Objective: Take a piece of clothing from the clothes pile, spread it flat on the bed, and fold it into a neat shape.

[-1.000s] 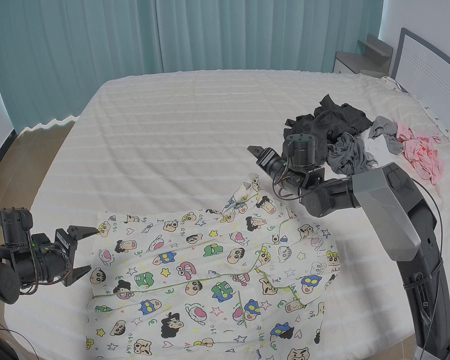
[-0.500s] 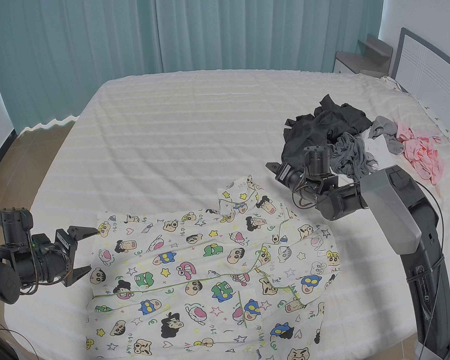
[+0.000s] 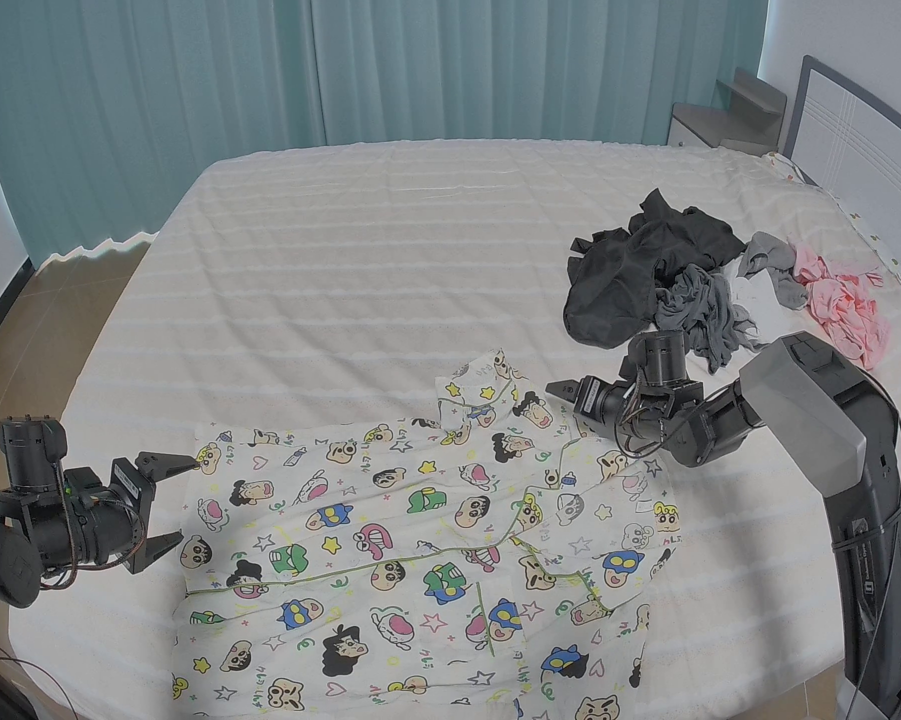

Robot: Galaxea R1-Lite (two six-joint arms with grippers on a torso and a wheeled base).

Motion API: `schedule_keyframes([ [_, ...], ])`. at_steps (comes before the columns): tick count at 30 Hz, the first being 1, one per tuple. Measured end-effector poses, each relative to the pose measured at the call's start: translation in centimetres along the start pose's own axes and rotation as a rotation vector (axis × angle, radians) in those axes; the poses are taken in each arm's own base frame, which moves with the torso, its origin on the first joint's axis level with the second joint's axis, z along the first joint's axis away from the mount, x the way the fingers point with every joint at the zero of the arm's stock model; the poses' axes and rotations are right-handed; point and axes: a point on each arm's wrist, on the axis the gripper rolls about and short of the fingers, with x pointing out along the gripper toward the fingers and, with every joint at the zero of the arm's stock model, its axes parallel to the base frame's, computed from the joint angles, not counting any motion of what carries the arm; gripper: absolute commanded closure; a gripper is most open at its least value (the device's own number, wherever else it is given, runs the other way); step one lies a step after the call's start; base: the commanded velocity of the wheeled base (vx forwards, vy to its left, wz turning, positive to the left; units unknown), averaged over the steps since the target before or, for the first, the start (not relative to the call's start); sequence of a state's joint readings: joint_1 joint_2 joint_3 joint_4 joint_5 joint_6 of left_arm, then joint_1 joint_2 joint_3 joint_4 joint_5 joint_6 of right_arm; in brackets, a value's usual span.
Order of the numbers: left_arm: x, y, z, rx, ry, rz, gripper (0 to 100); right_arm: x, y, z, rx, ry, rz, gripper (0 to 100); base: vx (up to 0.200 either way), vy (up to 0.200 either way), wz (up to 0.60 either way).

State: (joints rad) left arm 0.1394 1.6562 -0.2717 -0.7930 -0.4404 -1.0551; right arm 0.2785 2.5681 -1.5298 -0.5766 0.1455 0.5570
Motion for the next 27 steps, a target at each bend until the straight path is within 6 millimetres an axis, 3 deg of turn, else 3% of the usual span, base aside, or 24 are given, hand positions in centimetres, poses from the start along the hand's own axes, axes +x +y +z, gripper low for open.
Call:
schedule_keyframes([
  [21, 0.2, 0.2, 0.0, -0.004, 0.005, 0.008, 0, -2.8, 0.0, -1.2, -0.115, 0.085, 0.032, 0, 0.0, 0.0, 0.0],
  [22, 0.2, 0.2, 0.0, -0.005, 0.005, 0.008, 0, -2.8, 0.0, -1.3, -0.117, 0.086, 0.033, 100, 0.0, 0.0, 0.0],
  [27, 0.2, 0.2, 0.0, -0.006, 0.006, 0.011, 0, -2.7, 0.3, -1.5, -0.12, 0.102, 0.033, 100, 0.0, 0.0, 0.0],
])
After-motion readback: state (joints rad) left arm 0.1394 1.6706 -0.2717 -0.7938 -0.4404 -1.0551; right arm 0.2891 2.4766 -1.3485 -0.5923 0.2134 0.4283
